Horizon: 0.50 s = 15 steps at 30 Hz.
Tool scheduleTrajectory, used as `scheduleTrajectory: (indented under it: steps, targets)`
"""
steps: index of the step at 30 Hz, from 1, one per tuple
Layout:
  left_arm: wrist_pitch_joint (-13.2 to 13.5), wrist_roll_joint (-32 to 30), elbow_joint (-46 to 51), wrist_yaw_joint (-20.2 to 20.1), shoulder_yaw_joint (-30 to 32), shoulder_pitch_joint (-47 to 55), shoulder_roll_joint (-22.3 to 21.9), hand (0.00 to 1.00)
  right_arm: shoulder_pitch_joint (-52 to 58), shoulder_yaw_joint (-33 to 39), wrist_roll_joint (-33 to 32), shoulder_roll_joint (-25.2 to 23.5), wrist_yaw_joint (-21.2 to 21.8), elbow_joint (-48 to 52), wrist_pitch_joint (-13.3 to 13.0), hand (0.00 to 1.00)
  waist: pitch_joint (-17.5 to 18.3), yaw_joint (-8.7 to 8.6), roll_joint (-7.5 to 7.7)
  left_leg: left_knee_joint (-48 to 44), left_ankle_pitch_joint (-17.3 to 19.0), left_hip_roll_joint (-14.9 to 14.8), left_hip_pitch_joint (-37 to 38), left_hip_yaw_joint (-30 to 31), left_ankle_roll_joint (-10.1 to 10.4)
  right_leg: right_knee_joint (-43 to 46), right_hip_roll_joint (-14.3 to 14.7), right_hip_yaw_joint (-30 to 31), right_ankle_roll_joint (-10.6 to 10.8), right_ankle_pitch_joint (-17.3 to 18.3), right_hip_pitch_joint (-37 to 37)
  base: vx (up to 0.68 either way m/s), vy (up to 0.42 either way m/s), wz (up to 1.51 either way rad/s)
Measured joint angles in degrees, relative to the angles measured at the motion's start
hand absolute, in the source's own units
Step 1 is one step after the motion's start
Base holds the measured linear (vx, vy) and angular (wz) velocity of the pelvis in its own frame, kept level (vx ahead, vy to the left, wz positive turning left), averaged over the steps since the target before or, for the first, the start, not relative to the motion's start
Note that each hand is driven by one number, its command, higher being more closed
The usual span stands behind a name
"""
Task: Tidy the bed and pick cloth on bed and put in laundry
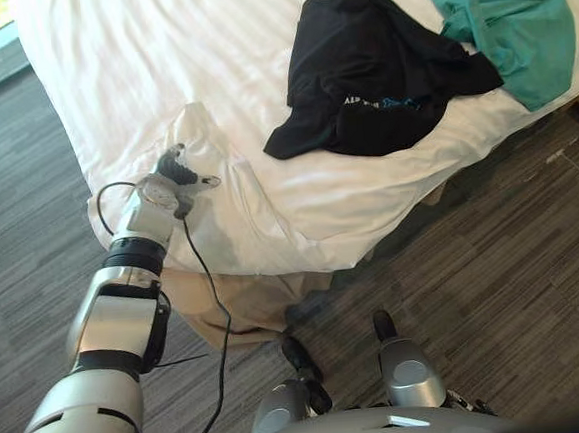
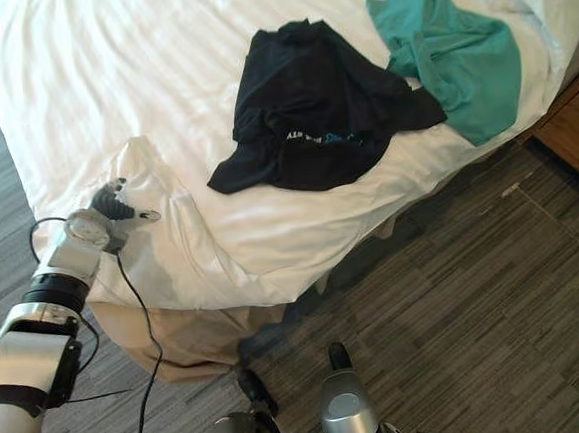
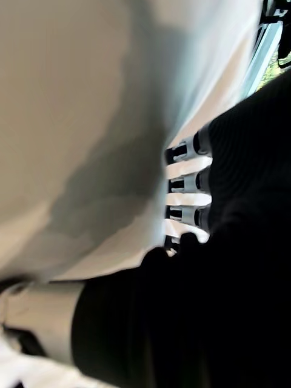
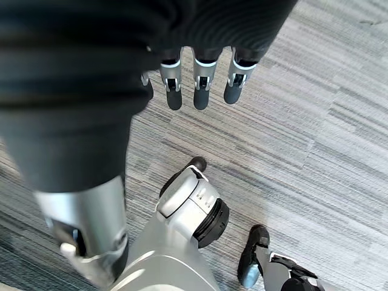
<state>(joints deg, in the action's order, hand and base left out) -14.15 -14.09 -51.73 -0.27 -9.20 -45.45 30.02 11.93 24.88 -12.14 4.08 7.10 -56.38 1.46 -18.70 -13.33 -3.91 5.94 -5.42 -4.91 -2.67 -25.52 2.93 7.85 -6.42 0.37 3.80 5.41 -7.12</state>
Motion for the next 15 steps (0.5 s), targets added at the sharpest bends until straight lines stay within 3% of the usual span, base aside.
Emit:
scheduleTrajectory:
  steps: [3, 6, 8, 10, 15]
  targets:
    - [-0.2, -1.4, 1.1, 3.1, 2.7, -1.6, -0.1, 1.0, -3.1, -1.1, -0.9, 1.4, 0.7, 1.9, -0.5, 0.0, -2.3, 0.31, 0.26, -0.3, -0.2, 0.1, -1.5, -0.8, -0.2, 3.0, -0.4, 0.8, 0.0, 0.8, -3.2, 0.02, 0.001, -0.05]
    - [-0.2, -1.6, 0.8, 5.5, 3.7, -3.0, -0.8, 1.0, -5.7, -3.5, -4.0, 2.1, 1.6, 4.5, -1.9, 0.0, -3.2, 1.12, 1.62, -0.4, 0.1, 0.4, -2.6, -2.8, -0.3, 6.0, -0.9, 2.4, 0.3, 1.9, -6.0, 0.02, 0.012, -0.16]
    - [-0.2, -1.5, 0.9, 6.1, 4.7, -4.2, -1.8, 1.0, -6.8, -4.8, -4.5, 2.3, 2.4, 6.3, -2.5, 0.0, -4.1, 1.76, 2.93, -5.1, 3.5, -0.6, -4.6, -4.2, -0.3, 7.0, -1.4, 2.7, 0.3, 2.6, -6.7, 0.02, -0.016, -0.09]
    - [-0.1, -1.5, 0.9, 6.8, 5.4, -4.4, -2.8, 1.0, -7.2, -5.4, -4.4, 3.0, 2.8, 7.5, -2.7, 0.0, -4.4, 1.87, 3.0, -8.4, 5.6, -1.7, -5.6, -6.9, -0.6, 7.1, -1.8, 2.6, 0.6, 2.9, -6.7, 0.06, -0.001, 0.06]
    - [3.5, 2.1, 0.9, 7.2, 5.3, -4.4, -4.1, 1.0, -7.2, -5.5, -3.3, 3.3, 3.1, 8.4, -4.6, 0.0, -4.5, 3.31, 3.19, -11.4, 7.6, -1.8, -5.9, -7.4, -0.9, 7.2, -2.9, 2.4, 1.0, 3.1, -5.7, 0.08, 0.034, 0.05]
